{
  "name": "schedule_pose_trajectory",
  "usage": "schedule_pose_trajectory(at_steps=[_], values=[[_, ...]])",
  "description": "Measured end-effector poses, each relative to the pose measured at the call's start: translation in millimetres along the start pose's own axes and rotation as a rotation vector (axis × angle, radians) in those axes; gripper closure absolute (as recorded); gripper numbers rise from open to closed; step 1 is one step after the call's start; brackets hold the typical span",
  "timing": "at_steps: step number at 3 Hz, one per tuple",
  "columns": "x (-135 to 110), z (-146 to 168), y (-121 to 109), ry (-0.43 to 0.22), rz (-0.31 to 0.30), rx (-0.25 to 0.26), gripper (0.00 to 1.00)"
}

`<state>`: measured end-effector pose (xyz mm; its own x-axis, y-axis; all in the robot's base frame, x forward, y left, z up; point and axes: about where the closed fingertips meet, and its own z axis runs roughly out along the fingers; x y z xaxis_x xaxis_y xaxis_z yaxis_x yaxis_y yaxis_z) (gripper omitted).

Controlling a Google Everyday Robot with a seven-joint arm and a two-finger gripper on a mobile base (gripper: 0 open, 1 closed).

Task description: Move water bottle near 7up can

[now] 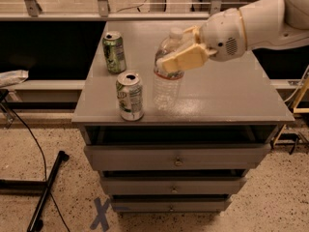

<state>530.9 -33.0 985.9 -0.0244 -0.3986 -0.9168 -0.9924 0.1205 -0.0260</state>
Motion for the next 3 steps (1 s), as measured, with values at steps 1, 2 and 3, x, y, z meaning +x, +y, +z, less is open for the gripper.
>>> schedule_pose_trajectory(at_steps=[1, 2, 3], values=[[6, 18, 6, 0.04, -0.016, -0.004, 0.87], [13, 29, 8, 0.067, -0.026, -0.001, 0.64], [25, 37, 6, 0.089, -0.028, 0.005, 0.41]])
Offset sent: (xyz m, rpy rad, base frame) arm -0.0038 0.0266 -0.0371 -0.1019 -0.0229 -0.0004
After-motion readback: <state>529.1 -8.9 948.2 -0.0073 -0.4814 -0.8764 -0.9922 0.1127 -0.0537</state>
